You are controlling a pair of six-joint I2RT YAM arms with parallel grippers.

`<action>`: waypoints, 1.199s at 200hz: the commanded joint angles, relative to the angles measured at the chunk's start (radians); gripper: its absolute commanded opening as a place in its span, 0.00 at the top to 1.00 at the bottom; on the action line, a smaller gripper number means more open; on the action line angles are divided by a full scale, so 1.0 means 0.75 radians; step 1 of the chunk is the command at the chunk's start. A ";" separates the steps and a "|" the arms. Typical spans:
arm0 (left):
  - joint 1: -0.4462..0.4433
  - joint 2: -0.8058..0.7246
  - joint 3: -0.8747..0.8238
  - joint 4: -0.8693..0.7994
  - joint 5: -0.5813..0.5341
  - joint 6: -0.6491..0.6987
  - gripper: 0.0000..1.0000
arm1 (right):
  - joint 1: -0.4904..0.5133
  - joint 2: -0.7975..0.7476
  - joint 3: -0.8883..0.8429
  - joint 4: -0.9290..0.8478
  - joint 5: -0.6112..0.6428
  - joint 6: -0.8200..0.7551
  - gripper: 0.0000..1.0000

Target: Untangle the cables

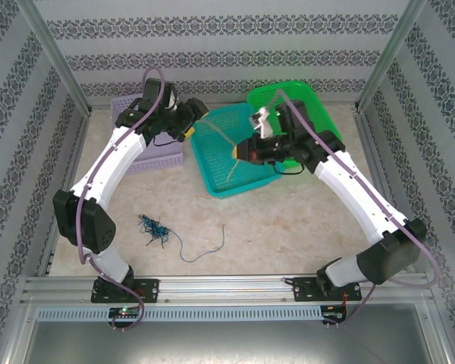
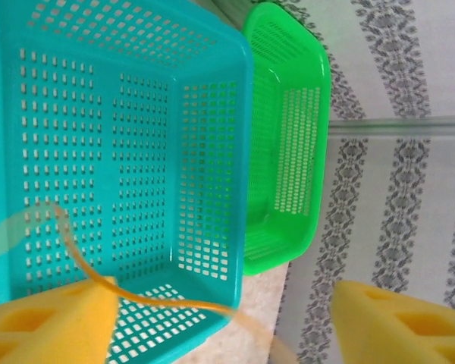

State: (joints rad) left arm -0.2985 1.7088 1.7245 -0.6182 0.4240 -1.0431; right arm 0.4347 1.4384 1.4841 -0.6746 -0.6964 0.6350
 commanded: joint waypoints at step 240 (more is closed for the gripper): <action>0.129 -0.587 -0.498 -0.504 -0.179 -0.221 0.28 | -0.278 -0.050 0.064 0.030 0.067 0.153 1.00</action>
State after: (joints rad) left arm -0.2253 1.3254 1.4017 -0.9039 0.3103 -1.1873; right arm 0.2089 1.4311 1.5417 -0.6777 -0.6590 0.7357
